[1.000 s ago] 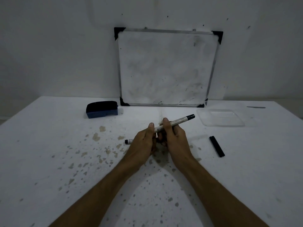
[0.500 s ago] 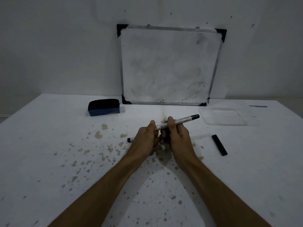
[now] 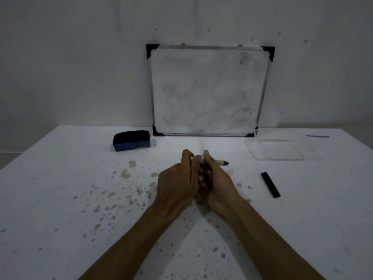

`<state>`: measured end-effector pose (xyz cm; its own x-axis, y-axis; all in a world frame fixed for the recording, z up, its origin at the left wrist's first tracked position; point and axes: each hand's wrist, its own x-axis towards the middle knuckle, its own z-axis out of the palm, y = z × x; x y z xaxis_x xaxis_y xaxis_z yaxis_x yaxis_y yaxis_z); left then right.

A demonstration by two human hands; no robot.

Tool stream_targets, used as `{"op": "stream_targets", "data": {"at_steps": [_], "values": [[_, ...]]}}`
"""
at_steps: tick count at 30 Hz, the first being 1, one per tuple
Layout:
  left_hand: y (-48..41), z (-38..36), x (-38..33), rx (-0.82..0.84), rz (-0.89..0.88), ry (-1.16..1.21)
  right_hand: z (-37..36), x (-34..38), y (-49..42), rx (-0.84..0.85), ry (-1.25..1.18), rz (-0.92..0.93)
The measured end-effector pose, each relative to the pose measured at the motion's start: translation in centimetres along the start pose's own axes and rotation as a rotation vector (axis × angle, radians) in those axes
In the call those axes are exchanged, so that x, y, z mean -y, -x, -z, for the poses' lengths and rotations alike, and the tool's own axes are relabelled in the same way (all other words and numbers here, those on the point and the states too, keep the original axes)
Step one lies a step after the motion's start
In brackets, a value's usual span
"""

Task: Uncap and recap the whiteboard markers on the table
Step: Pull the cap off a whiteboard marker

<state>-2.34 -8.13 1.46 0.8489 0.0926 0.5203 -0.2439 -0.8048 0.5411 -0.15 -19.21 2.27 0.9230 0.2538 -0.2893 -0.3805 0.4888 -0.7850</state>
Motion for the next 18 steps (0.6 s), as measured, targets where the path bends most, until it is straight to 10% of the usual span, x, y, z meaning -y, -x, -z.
{"op": "stream_targets", "data": {"at_steps": [18], "values": [[0.1, -1.3, 0.2, -0.142, -0.142, -0.053, 0.3, -0.5, 0.6, -0.089, 0.025, 0.042]]}}
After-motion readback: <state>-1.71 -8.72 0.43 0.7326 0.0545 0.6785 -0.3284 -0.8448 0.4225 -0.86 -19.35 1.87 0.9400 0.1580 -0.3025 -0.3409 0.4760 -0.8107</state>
